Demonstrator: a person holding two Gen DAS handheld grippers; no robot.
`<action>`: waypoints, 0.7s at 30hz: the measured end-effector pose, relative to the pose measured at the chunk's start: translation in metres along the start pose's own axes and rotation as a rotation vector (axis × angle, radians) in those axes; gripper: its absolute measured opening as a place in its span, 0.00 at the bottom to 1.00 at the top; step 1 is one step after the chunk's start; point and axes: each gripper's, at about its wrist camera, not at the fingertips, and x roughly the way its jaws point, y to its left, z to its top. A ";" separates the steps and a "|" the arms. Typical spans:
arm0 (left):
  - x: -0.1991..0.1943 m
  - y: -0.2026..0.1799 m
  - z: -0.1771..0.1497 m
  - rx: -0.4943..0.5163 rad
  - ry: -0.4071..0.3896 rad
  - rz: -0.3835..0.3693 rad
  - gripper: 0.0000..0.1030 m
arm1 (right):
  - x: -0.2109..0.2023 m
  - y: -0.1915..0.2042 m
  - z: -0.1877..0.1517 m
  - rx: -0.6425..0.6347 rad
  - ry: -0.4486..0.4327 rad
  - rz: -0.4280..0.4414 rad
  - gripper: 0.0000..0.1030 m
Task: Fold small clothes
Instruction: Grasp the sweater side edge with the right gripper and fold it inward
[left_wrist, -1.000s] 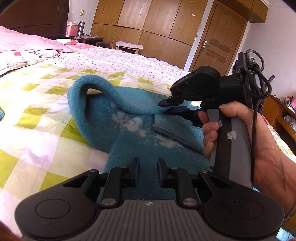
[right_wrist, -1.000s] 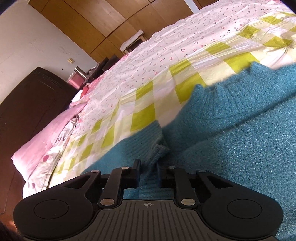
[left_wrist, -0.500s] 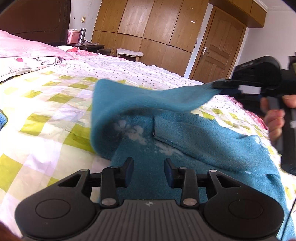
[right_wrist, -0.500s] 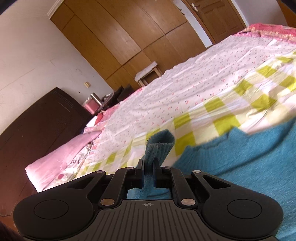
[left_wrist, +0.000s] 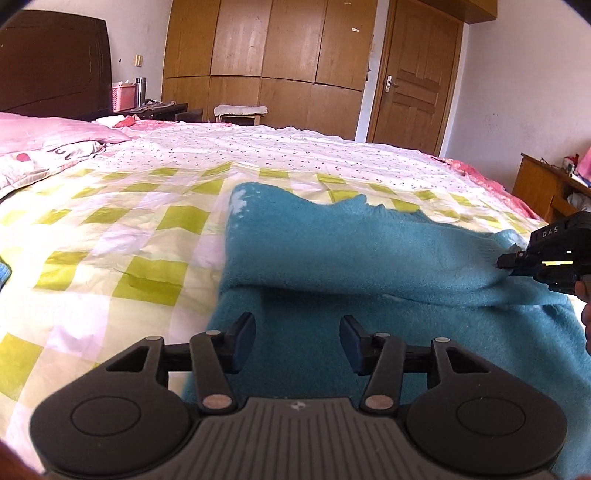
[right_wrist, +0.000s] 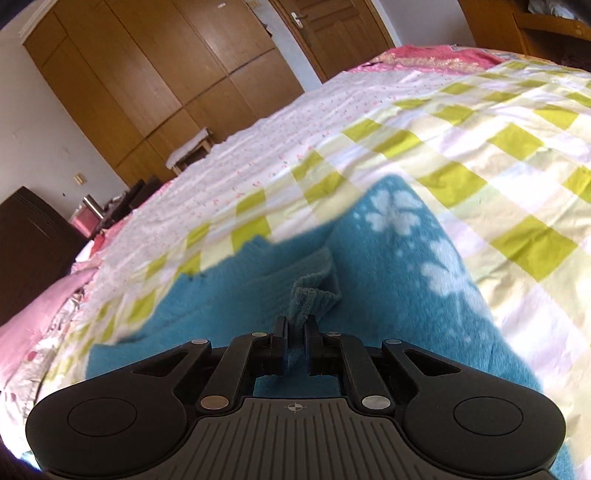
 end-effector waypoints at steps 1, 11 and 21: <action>0.000 -0.002 0.000 0.012 0.001 0.003 0.55 | 0.003 -0.001 -0.004 -0.009 0.003 -0.012 0.09; -0.004 0.000 0.003 -0.016 -0.001 -0.046 0.56 | -0.016 0.019 -0.006 -0.187 -0.034 -0.019 0.15; -0.009 0.006 0.007 -0.038 -0.020 -0.031 0.56 | -0.015 0.023 -0.011 -0.244 -0.025 -0.087 0.22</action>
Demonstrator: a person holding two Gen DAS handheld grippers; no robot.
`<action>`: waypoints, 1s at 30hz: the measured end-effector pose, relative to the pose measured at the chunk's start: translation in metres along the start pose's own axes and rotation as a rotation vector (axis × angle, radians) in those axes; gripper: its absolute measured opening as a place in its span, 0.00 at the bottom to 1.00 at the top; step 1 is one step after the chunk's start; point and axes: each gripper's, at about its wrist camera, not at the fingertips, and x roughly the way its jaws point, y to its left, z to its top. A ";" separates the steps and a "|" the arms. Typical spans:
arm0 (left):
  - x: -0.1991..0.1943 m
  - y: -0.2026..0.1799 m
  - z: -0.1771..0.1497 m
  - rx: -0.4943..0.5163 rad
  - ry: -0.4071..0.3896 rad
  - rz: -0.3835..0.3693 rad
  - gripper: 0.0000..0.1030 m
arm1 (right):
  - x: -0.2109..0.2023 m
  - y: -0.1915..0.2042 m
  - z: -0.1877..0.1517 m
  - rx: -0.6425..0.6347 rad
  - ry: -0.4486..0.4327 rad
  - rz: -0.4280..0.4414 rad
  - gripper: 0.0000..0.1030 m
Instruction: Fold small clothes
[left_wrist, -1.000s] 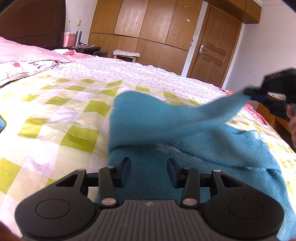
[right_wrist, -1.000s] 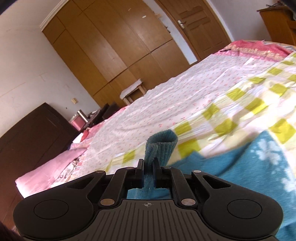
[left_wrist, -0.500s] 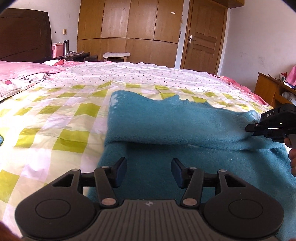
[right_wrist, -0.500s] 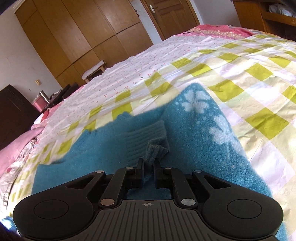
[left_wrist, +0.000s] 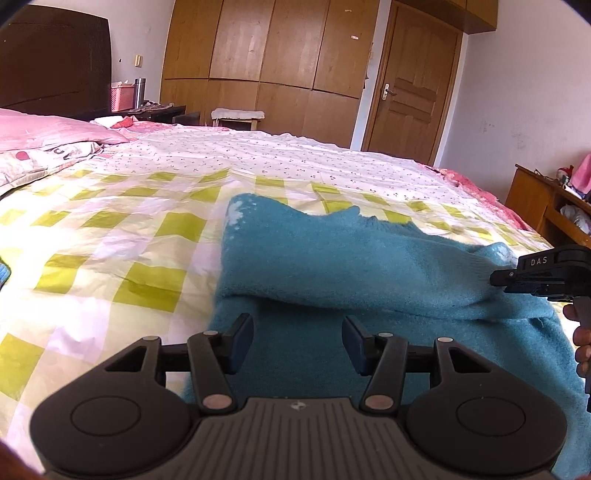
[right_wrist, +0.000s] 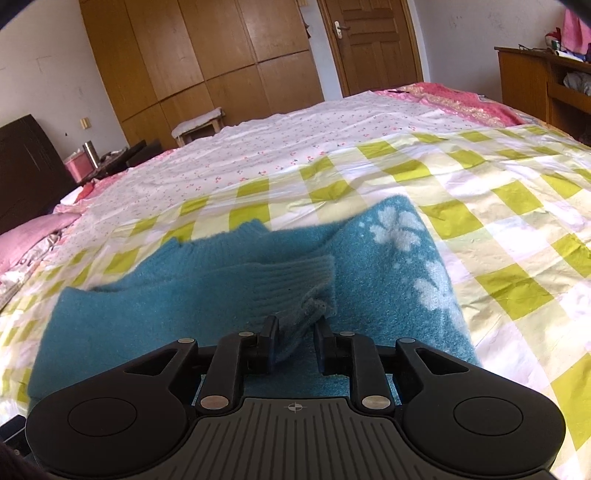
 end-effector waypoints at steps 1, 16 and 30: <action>0.000 0.001 0.001 0.000 -0.003 0.001 0.56 | -0.002 -0.001 0.001 0.002 -0.006 -0.003 0.25; 0.003 0.012 0.002 -0.009 0.016 0.085 0.56 | -0.007 0.025 -0.009 -0.198 -0.012 0.010 0.27; -0.022 0.024 0.001 -0.024 0.093 0.083 0.56 | -0.065 0.010 -0.018 -0.204 0.023 0.085 0.27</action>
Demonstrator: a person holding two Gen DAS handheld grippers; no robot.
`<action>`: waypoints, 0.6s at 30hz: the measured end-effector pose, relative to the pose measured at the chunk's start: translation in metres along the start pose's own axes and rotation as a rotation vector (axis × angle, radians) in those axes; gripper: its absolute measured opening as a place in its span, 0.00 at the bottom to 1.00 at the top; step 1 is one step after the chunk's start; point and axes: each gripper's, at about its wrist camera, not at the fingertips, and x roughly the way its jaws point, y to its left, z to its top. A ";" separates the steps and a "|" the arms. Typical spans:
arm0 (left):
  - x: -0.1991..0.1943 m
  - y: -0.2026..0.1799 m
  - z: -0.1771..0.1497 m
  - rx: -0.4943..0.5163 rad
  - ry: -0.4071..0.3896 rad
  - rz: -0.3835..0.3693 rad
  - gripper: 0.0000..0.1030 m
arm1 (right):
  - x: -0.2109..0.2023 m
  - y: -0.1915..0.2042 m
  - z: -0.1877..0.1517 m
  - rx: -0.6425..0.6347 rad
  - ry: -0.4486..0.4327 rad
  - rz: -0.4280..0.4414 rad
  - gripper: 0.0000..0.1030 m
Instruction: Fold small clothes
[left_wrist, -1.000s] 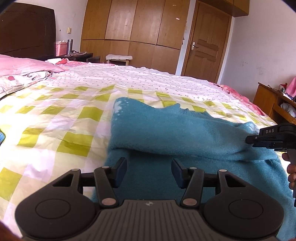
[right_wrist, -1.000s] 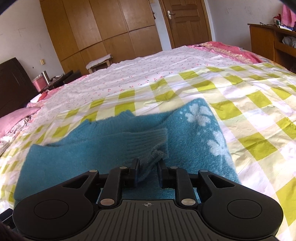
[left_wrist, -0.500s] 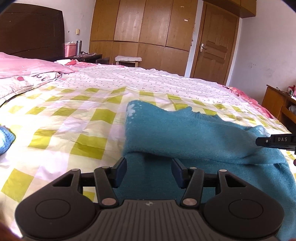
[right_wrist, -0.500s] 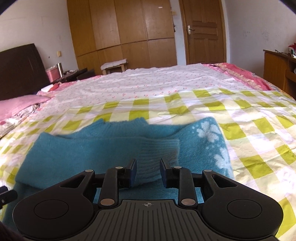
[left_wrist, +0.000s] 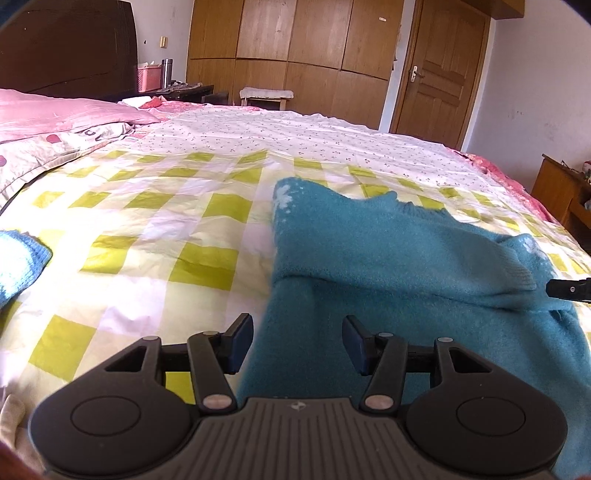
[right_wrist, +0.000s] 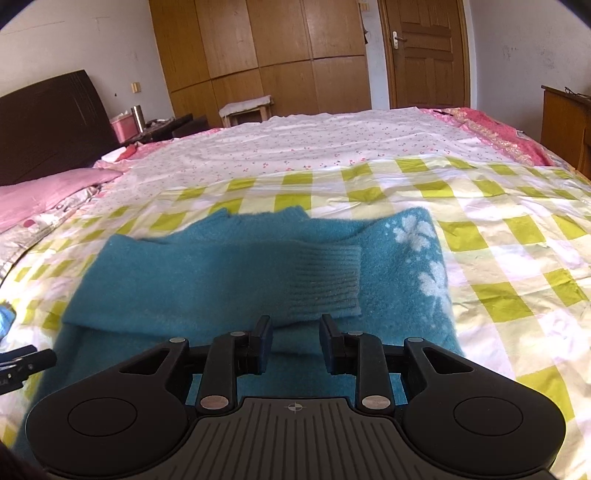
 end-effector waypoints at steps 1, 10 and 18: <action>-0.006 0.001 -0.003 0.005 0.018 -0.009 0.56 | -0.010 -0.001 -0.004 -0.005 0.000 0.004 0.28; -0.061 0.012 -0.050 0.100 0.188 -0.033 0.56 | -0.097 -0.019 -0.064 -0.078 0.091 0.034 0.35; -0.092 0.011 -0.082 0.118 0.256 -0.034 0.56 | -0.141 -0.045 -0.113 -0.056 0.215 -0.022 0.39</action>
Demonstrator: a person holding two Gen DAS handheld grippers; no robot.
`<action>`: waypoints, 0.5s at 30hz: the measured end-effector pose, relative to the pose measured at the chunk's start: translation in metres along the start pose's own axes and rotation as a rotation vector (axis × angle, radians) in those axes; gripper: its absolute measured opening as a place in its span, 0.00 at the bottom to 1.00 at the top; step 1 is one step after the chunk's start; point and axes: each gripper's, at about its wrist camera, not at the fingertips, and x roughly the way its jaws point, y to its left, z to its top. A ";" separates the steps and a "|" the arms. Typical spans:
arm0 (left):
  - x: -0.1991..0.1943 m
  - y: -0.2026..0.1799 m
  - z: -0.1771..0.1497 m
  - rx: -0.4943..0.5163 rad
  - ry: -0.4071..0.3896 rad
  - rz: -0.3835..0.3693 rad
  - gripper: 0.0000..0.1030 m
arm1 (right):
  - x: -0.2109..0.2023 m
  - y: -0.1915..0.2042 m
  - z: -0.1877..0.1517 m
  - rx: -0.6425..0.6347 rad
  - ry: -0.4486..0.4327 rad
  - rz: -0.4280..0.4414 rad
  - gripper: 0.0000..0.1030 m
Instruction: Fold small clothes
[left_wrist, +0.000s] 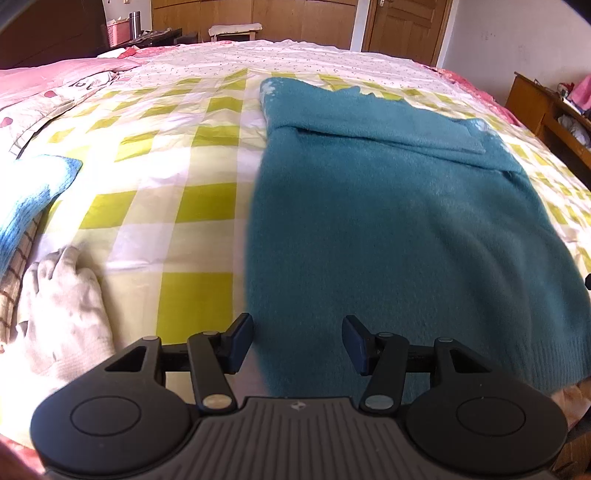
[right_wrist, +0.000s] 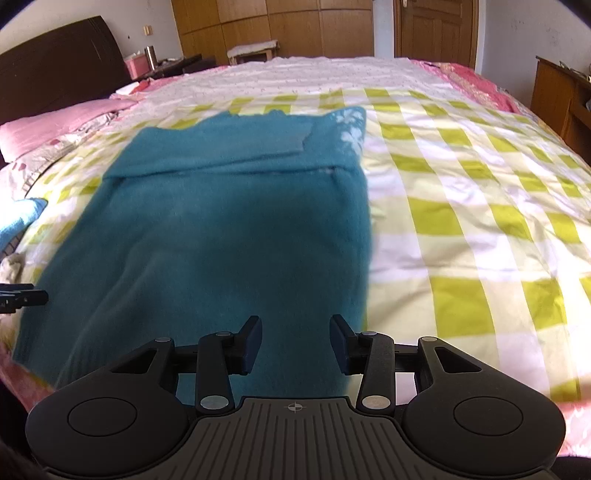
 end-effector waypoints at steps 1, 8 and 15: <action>-0.001 0.000 -0.004 0.002 0.010 0.000 0.56 | -0.001 -0.002 -0.006 0.005 0.017 -0.004 0.39; -0.006 -0.003 -0.019 0.022 0.066 0.008 0.56 | 0.000 -0.013 -0.032 0.082 0.128 0.033 0.39; -0.008 -0.012 -0.022 0.041 0.088 -0.002 0.56 | 0.006 -0.016 -0.038 0.136 0.176 0.086 0.41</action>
